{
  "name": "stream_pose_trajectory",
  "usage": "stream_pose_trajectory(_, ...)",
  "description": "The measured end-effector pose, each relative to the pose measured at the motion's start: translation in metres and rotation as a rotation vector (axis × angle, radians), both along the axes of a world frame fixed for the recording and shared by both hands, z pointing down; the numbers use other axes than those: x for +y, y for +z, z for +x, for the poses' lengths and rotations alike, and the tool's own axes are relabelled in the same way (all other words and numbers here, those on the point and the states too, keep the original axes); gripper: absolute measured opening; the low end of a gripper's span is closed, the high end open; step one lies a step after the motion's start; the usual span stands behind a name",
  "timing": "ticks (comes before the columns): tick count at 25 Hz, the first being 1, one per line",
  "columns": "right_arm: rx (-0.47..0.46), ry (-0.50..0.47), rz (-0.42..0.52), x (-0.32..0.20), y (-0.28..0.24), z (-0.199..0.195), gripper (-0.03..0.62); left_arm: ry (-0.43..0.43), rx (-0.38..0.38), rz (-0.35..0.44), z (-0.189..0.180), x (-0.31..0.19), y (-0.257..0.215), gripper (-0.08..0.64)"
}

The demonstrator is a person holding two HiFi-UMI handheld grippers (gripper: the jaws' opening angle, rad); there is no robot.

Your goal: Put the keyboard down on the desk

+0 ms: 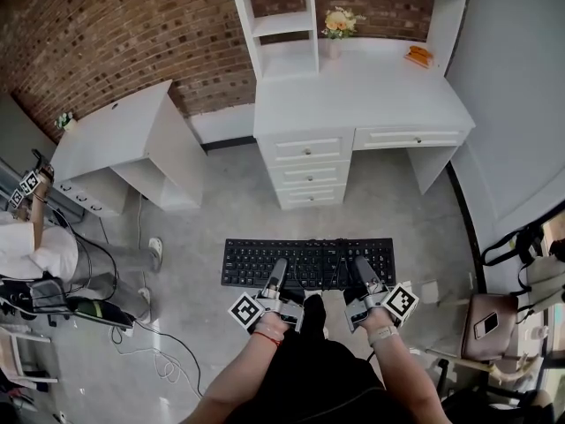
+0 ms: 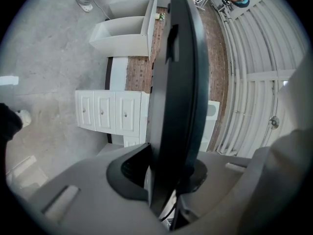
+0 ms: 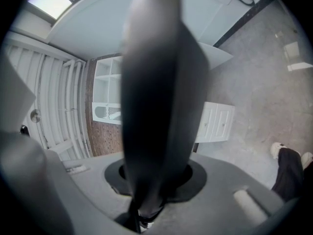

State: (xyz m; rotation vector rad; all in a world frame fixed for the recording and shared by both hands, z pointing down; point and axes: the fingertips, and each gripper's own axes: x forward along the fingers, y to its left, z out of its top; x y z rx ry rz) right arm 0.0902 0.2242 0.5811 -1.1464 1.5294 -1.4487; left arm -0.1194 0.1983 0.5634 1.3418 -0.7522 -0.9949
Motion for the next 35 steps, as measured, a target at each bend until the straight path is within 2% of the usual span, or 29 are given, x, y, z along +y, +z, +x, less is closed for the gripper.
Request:
stream_pose_trajectory(11,0.007,0.011,0.001,-0.062,0.0,0.018,0.08,0.02,0.004,0.005,0.018,-0.065,0.003,0.075)
stream_pose_trajectory(22,0.011,-0.006,-0.005,-0.16,0.001,0.017,0.08,0.013,0.024,-0.006,0.019,-0.16,0.004,0.075)
stream_pose_trajectory(35,0.011,0.018,0.006,-0.23,0.003,0.024,0.08,0.048,0.009,0.004,0.026,-0.234,0.01,0.075)
